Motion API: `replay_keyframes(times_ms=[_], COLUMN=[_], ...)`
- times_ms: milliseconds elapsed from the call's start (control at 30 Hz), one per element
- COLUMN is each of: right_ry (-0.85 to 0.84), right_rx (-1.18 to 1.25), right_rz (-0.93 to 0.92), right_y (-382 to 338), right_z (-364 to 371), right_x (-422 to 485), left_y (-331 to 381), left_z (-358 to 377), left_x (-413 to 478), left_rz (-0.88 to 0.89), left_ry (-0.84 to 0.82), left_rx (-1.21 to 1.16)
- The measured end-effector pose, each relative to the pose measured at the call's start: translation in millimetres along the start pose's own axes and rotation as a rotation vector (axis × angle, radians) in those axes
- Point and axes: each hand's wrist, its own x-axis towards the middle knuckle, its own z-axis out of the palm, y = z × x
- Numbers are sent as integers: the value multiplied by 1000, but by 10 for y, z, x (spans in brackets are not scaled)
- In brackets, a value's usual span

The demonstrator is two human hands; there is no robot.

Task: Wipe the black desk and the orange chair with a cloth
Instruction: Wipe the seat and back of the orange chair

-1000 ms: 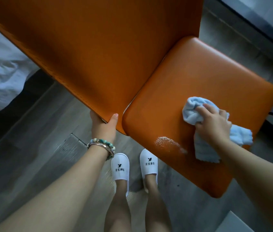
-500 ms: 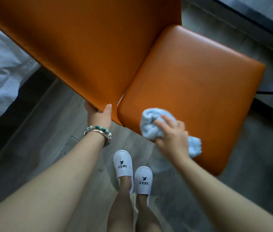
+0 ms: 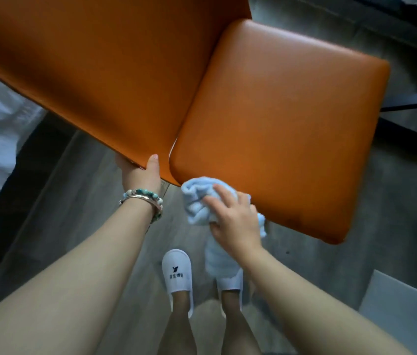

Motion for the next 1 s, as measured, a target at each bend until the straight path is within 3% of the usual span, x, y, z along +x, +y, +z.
replay_keyframes(times_ms=[100,167,200,300,333,467,567,667,733,800,833,900,1000], right_ry=[229,96,18,-33,-14,245,187,129,263,517,642,672,280], right_rx=[-131,-93,-83,-95,-93,-65,-263,-238,-128,16,57,32,-204], right_rz=[395,688,686,253,192,303,319,691,1039,1209,1153,827,326], right_y=[249,206,77,-401,-462,-141,455,973,1161,1170,1116,925,499], right_z=[-246,-249,-167,223,319,13,-183,-385,-547,-595,-590,-467,-144], right_x=[201,332,354,266,213,209,61,-349,-649,-711,-642,-405,-129], left_y=[-37,-37,-36,-25,-29,-59,-50,-63,-150,-251,-281,-283,-250], left_z=[-16,-27,-35,-57,-66,-74,-81,-22,69,160,210,314,431], left_x=[12,4,-8,-10,-2,29,-22,-229,-434,-604,-689,-797,-882], left_rz=[48,77,82,117,117,114,124,93,106,169,231,385,590], left_ry=[-21,-16,-16,-26,-30,-43,-17,-44,-220,-455,-533,-549,-476], left_rx=[35,37,28,15,34,40,61,121,104,235,342,481,533])
